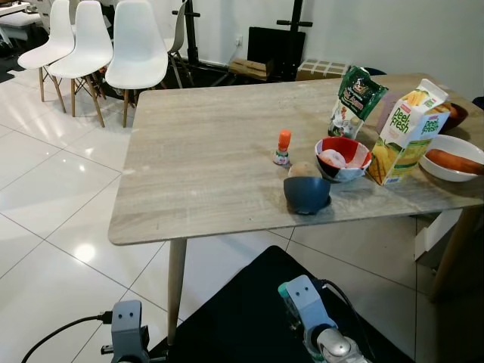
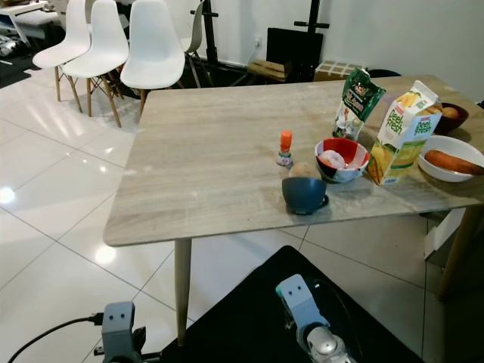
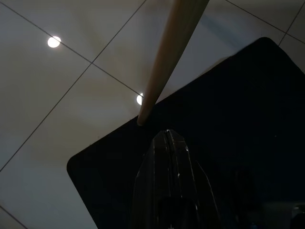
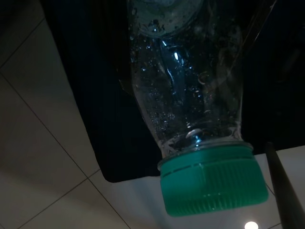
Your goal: Restocking fridge
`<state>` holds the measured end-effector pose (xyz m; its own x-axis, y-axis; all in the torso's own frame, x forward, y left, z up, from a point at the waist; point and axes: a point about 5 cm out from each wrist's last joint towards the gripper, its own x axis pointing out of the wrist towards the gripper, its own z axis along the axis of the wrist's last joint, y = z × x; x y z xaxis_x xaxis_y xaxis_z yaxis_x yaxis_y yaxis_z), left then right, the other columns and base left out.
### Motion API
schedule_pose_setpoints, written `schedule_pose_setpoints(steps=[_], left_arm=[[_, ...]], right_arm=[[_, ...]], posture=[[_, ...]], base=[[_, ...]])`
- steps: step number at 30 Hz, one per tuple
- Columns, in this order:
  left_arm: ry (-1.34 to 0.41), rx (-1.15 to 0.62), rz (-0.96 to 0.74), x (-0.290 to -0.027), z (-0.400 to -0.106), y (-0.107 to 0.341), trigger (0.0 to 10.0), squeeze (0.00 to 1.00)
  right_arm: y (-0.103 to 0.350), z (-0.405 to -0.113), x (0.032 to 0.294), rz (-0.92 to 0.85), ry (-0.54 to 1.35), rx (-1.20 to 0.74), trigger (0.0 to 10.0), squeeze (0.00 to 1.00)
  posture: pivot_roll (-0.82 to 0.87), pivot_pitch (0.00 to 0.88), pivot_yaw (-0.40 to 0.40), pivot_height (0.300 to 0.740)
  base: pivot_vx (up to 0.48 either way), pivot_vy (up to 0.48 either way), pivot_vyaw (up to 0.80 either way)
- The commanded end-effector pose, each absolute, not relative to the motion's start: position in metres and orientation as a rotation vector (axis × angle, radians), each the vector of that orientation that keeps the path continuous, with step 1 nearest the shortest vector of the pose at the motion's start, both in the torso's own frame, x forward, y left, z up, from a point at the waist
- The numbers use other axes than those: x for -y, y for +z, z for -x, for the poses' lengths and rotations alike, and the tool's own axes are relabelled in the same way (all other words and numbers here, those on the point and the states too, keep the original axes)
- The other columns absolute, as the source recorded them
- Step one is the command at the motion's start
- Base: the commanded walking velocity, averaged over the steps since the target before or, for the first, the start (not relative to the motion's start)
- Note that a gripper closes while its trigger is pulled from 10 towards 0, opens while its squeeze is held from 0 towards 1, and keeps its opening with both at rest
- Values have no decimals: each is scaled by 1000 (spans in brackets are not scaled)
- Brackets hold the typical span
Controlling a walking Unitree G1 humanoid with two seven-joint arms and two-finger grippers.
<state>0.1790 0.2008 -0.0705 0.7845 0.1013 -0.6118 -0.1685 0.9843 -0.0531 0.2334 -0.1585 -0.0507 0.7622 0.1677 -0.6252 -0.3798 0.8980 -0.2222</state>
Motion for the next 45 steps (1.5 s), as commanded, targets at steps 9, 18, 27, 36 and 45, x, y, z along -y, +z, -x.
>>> schedule_pose_setpoints(steps=[9, 18, 27, 36, 45], left_arm=[[151, -672, 126, -198, -172, -75, 10000, 0], [151, -669, 130, -198, -173, -74, 10000, 0], [157, -666, 130, -198, -173, -74, 10000, 0], [158, -655, 114, -199, -176, -73, 10000, 0], [150, -651, 95, -199, -178, -71, 10000, 0]], right_arm=[[-53, -230, 161, 361, 308, -657, 10000, 0], [-52, -232, 161, 360, 309, -652, 10000, 0], [-51, -233, 161, 361, 312, -648, 10000, 0], [-50, -234, 161, 360, 310, -647, 10000, 0], [-49, -237, 161, 352, 313, -642, 10000, 0]], posture=[[-57, 54, 9, 740], [-61, 55, 8, 740], [-63, 55, 6, 740], [-64, 61, 2, 740], [-63, 71, 4, 740]], base=[[-274, 0, 0], [-253, 0, 0], [-28, 0, 0], [0, 0, 0], [0, 0, -89]])
